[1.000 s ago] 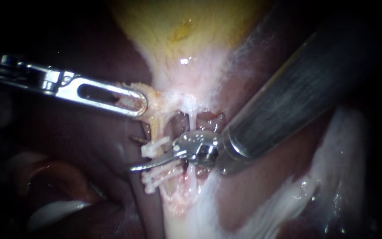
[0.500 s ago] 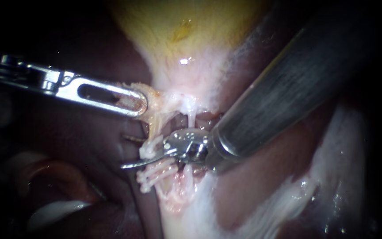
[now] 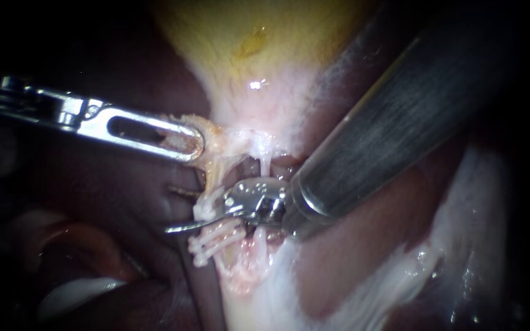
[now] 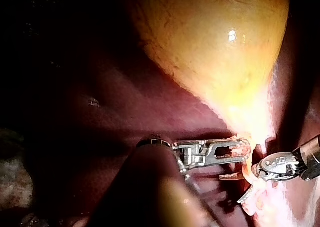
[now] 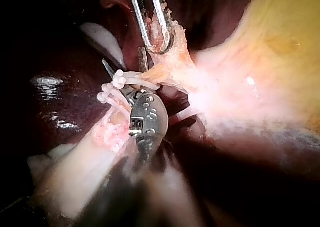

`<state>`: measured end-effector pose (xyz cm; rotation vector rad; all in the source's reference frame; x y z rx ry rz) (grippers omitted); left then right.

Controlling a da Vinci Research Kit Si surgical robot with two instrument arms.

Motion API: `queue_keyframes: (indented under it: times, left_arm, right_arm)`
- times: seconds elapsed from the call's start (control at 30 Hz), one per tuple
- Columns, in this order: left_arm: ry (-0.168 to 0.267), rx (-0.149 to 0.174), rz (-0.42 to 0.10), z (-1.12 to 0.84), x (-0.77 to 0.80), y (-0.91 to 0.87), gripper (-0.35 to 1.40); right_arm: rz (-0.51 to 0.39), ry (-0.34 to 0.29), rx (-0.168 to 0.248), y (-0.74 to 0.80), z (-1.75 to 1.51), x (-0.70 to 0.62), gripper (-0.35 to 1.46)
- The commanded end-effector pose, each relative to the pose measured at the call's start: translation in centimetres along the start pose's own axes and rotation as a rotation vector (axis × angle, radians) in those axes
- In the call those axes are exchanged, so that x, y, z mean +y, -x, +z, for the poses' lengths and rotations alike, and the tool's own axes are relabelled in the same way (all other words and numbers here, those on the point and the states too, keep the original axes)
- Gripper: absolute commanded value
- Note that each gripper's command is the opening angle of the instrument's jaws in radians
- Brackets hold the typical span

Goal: Go to the cutting position left tube

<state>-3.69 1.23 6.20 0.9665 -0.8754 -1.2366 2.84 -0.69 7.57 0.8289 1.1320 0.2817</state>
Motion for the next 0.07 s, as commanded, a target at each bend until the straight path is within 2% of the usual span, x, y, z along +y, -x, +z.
queue_keyframes:
  times: [0.03,0.07]
  left_arm:
    - [0.000,0.000,0.000,0.00,0.00,0.00,-0.35]
    - [0.000,0.000,0.000,0.00,0.00,0.00,-0.35]
  right_arm:
    - [0.000,-0.001,0.000,0.00,-0.01,0.00,1.43]
    - [0.000,-0.001,0.000,0.00,-0.01,0.00,1.43]
